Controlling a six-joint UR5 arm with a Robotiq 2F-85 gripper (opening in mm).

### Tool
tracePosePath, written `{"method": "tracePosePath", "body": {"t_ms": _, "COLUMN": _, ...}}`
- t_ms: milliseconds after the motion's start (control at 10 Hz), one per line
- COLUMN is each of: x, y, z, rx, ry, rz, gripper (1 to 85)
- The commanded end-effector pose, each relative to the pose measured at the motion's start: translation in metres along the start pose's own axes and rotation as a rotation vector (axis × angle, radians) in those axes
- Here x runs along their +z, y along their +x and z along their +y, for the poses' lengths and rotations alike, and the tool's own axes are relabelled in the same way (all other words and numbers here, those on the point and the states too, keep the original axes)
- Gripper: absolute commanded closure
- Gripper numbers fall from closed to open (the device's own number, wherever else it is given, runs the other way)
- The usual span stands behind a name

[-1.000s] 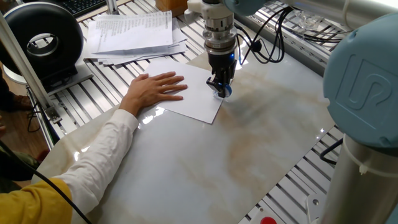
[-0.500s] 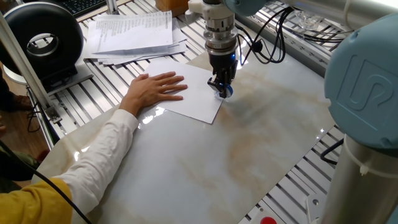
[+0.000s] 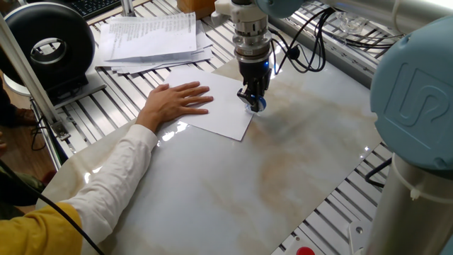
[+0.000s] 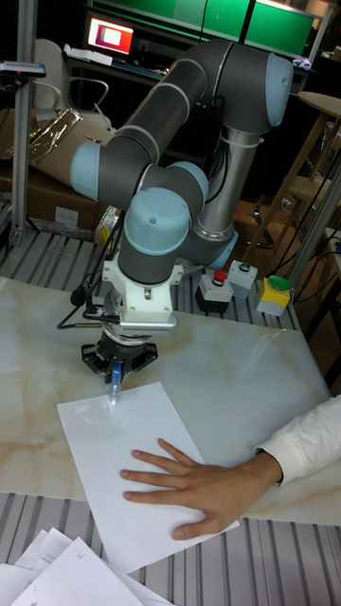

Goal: Use the correction tape on paper

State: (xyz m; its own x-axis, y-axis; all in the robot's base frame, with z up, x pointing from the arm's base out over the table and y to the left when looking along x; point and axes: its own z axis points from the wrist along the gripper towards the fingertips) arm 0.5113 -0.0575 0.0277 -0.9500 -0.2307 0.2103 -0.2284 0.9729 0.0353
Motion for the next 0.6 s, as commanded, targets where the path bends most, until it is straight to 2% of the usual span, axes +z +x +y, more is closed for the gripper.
{"method": "tracePosePath", "body": {"t_ms": 0, "x": -0.0001, "y": 0.0027, "z": 0.0010, "rx": 0.005, "ry": -0.012, "rz": 0.002, "gripper": 84.0}}
{"method": "tracePosePath", "body": {"t_ms": 500, "x": 0.0018, "y": 0.0025, "z": 0.0020, "rx": 0.006, "ry": -0.011, "rz": -0.006, "gripper": 84.0}}
